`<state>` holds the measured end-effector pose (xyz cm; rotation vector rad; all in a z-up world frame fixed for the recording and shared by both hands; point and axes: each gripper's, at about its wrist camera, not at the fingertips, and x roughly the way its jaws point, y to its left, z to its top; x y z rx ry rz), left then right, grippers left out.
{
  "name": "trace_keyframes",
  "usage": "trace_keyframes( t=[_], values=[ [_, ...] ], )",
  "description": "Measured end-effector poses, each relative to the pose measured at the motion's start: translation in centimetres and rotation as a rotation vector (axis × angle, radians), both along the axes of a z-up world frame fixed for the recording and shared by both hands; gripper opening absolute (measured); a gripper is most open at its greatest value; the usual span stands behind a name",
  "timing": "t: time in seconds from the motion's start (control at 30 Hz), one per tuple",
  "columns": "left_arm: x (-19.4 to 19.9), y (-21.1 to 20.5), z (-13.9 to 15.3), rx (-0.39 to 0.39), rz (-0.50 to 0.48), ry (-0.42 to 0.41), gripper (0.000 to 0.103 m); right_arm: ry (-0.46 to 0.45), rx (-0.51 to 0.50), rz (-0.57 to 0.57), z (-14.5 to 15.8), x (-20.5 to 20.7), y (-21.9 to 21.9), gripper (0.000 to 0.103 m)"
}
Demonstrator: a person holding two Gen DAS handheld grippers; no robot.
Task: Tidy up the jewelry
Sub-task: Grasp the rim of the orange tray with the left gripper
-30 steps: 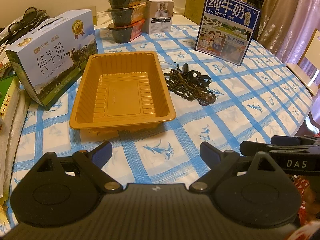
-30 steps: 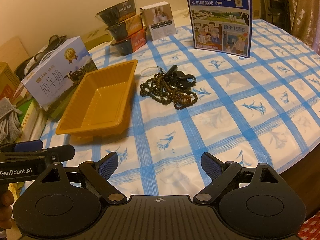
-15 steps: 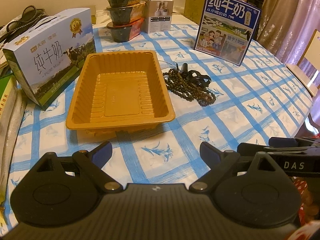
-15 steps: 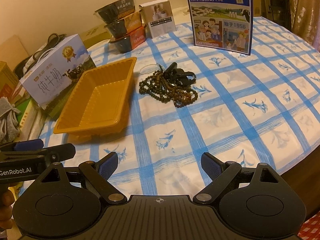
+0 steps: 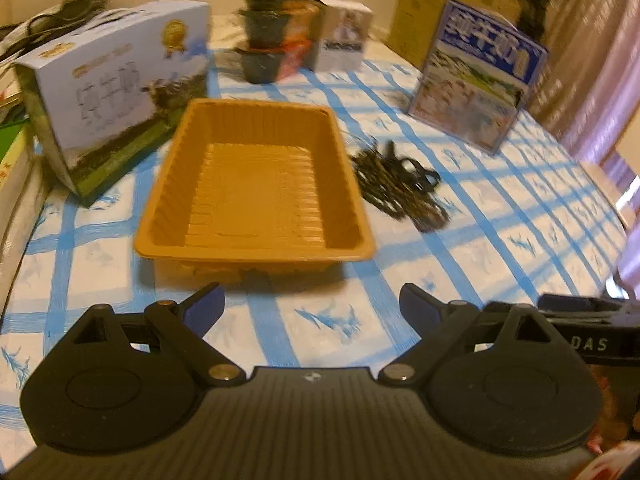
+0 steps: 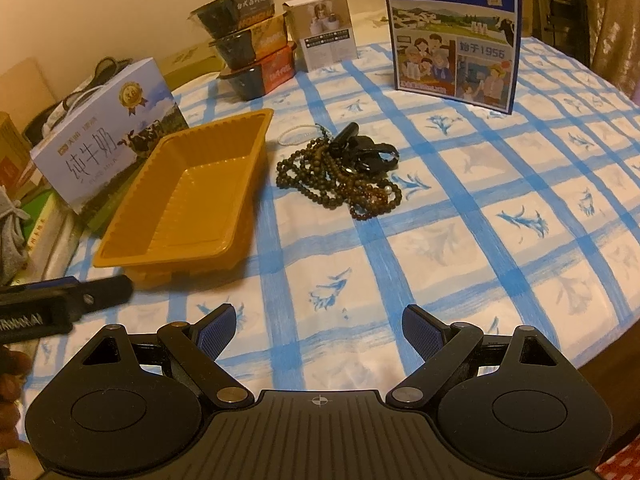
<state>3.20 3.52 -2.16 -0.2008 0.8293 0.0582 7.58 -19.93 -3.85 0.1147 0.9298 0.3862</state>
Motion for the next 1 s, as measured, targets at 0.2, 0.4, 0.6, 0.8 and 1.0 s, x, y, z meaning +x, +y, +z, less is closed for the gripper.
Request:
trace_keyframes(
  t=[0.2, 0.4, 0.6, 0.8, 1.0],
  values=[
    [-0.7, 3.5, -1.8, -0.085, 0.153, -0.098, 0.093, -0.026, 0.008, -0.023, -1.2, 1.6, -0.2, 0.090],
    [-0.6, 6.8, -3.9, -0.133, 0.293, -0.148, 0.087, -0.039, 0.014, -0.084, -2.5, 3.6, -0.9, 0.090],
    [-0.4, 9.6, -6.3, -0.156, 0.392, -0.178, 0.087, -0.038, 0.010, -0.111, -3.9, 4.9, -1.4, 0.090],
    [0.7, 10.5, -8.2, -0.143, 0.403, -0.242, 0.081, -0.039, 0.024, -0.115, -5.3, 5.9, -1.2, 0.090],
    [3.0, 11.0, -10.0, -0.158, 0.390, -0.251, 0.064, -0.027, 0.001, -0.115, -6.5, 7.1, -0.6, 0.090]
  ],
)
